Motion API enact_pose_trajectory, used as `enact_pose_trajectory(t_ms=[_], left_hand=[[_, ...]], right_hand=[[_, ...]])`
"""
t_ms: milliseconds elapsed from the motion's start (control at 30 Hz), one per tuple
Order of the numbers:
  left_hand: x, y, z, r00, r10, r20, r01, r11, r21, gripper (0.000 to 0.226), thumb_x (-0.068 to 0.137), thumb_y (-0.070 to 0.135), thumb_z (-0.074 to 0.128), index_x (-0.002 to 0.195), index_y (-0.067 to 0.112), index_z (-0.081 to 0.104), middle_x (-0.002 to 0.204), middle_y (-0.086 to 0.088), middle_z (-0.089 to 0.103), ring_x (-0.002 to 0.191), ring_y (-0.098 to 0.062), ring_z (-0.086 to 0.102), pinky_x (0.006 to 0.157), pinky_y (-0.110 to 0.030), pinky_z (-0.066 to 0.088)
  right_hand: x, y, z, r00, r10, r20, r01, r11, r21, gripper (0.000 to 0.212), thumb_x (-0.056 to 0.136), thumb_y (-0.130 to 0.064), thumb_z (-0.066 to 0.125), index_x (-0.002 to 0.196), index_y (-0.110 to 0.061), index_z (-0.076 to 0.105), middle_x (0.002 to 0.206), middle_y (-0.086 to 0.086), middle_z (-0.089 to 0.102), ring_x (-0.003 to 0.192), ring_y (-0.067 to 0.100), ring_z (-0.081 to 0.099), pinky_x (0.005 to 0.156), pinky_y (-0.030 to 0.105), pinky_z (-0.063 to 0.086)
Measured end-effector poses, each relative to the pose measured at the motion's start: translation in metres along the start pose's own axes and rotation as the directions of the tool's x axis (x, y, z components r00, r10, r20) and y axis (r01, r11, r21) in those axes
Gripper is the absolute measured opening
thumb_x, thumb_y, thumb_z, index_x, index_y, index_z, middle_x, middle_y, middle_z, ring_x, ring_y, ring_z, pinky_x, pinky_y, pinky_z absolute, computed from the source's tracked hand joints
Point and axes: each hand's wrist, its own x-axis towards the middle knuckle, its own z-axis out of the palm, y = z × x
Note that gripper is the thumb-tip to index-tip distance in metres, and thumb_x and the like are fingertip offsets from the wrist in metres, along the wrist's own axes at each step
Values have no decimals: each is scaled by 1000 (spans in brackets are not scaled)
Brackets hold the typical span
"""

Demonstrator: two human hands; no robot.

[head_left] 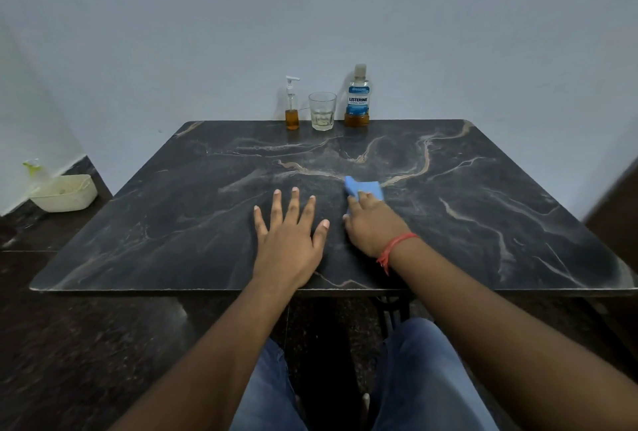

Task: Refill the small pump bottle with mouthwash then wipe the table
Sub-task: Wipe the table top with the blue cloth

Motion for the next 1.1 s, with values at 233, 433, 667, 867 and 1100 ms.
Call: enact_pose_trajectory(t_ms=[233,433,667,867,1100], left_hand=[[2,0,0,1000,11,11,-11,1000,-2,72,98,64,0,160,31,11,170,0,1,155,-27,-15,120,-62,-8],[1,2,-1,999,31,19,-32,999,25,72,97,63,0,160,30,12,170,-1,2,155,-28,-13,120,-62,-7],[7,10,-1,995,89,50,-94,992,87,72,97,64,1,160,32,10,170,-1,0,154,-30,-15,119,-64,-9],[9,54,7,989,138,47,-138,990,8,74,95,65,-1,160,32,12,170,-2,2,154,-30,-14,119,-63,-11],[14,89,16,979,195,54,-195,981,-3,74,95,66,-2,160,32,10,170,-2,1,154,-30,-15,119,-64,-10]], right_hand=[[-39,17,-3,999,22,-39,-21,999,32,58,104,-34,29,154,-5,20,159,19,25,147,27,23,121,35,16],[-85,7,12,994,-102,-30,102,995,-11,59,103,-40,29,154,-11,23,160,13,25,149,23,22,123,33,12],[-111,11,14,997,-44,-64,43,999,-22,58,104,-39,28,154,-11,23,161,13,22,149,23,19,123,34,10],[-117,38,4,969,212,-130,-213,977,3,57,105,-36,26,154,-8,21,160,16,23,149,25,20,122,35,13],[-129,79,-1,955,276,-108,-270,960,70,54,105,-34,29,153,-11,25,158,13,28,147,24,25,120,34,17]])
